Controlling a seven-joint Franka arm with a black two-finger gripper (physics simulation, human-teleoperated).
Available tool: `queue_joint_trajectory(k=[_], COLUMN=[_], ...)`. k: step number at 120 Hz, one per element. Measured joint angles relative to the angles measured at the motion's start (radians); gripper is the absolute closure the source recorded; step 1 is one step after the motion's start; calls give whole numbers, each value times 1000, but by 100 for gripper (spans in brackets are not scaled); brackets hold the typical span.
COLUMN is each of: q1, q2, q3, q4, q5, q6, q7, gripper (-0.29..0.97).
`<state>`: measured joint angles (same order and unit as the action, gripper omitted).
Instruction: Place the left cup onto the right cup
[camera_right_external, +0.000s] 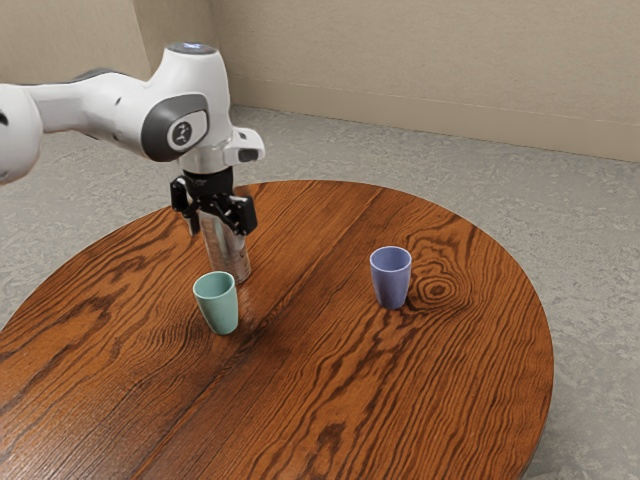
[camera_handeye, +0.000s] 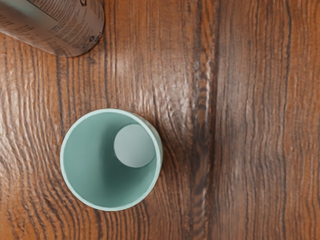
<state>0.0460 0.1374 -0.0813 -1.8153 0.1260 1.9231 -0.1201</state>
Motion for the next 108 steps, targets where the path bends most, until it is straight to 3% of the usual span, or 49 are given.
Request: queue_joint_trajectory(k=[34, 108], q1=[0, 9], q2=[-6, 109], q3=[0, 25], q4=[-108, -110], q5=[-1, 1], q6=[108, 274], q7=[-66, -101], gripper=[0, 0])
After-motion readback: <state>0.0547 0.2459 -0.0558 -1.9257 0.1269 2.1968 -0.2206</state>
